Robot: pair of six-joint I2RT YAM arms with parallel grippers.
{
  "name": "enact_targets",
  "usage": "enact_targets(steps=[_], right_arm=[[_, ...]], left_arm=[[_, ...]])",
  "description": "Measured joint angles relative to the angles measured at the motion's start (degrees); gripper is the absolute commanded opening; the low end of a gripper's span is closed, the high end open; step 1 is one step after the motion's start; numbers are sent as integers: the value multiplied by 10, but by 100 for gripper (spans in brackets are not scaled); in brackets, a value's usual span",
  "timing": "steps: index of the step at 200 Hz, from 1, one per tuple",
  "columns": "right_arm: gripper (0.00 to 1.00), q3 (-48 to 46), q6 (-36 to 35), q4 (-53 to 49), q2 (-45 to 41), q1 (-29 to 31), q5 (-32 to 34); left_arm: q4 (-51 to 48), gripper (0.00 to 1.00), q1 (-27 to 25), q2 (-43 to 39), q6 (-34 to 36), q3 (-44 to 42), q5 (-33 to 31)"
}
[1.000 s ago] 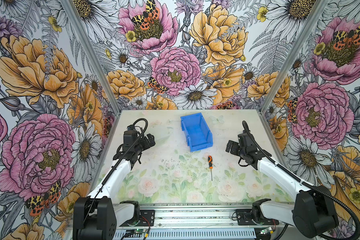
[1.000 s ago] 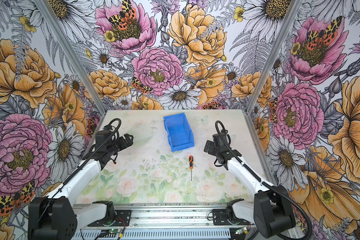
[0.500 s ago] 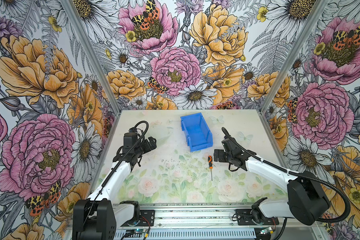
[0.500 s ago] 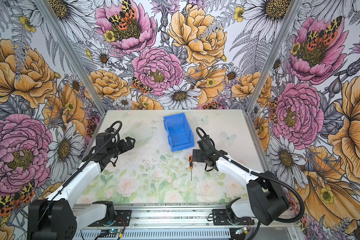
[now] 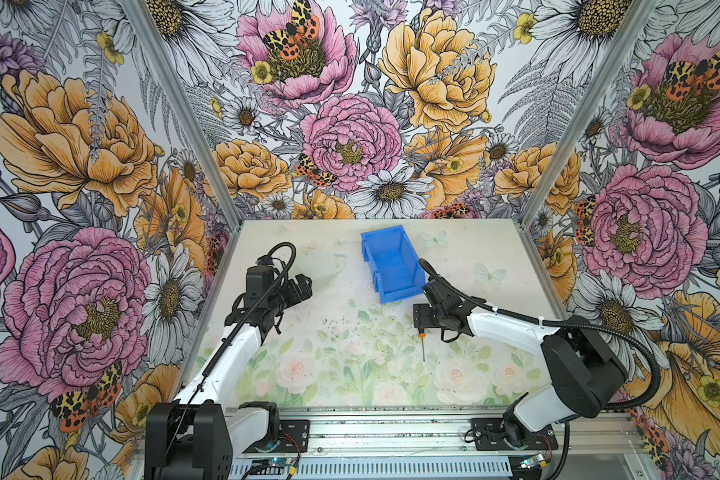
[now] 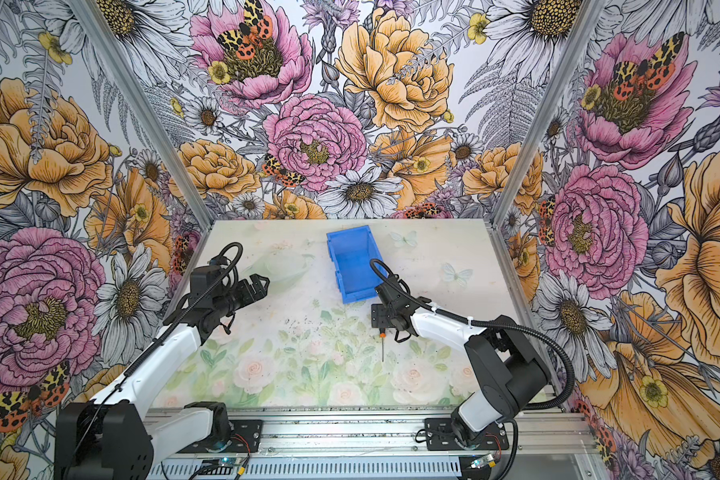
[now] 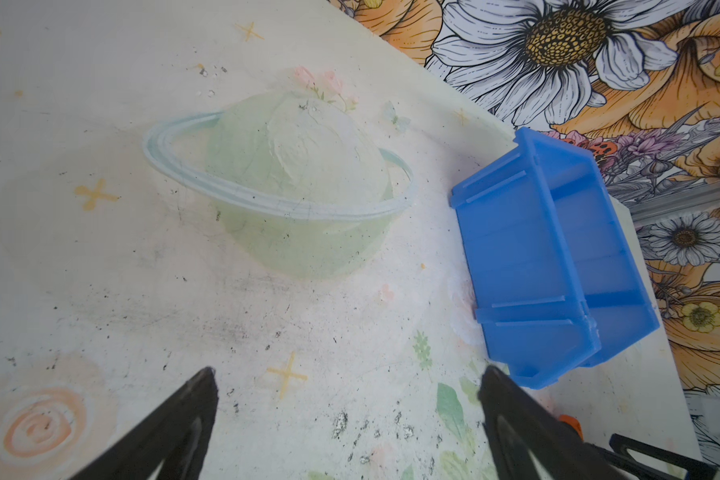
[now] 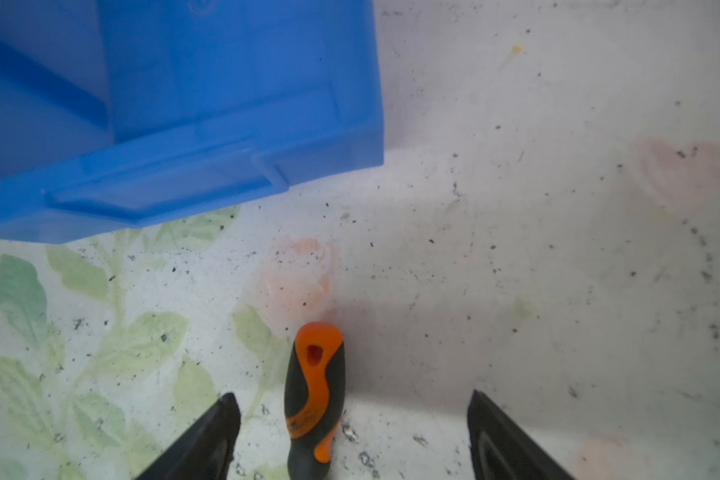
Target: Put the screwdriver in the bin
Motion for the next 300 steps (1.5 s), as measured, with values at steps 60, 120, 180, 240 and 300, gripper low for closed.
enact_targets(steps=[60,120,180,240,300], right_arm=[[69,5,6,8,32,14,1],[50,5,8,13,57,21,8],[25,5,6,19,61,29,15],[0,1,13,27,60,30,20],[0,-20,11,22,27,34,20]], left_arm=[[1,99,7,-1,0,0,0],[6,99,7,-4,2,-2,1],[41,99,-10,-5,0,-9,78],[58,99,-113,13,0,-9,180],[66,99,-184,9,6,-9,235]])
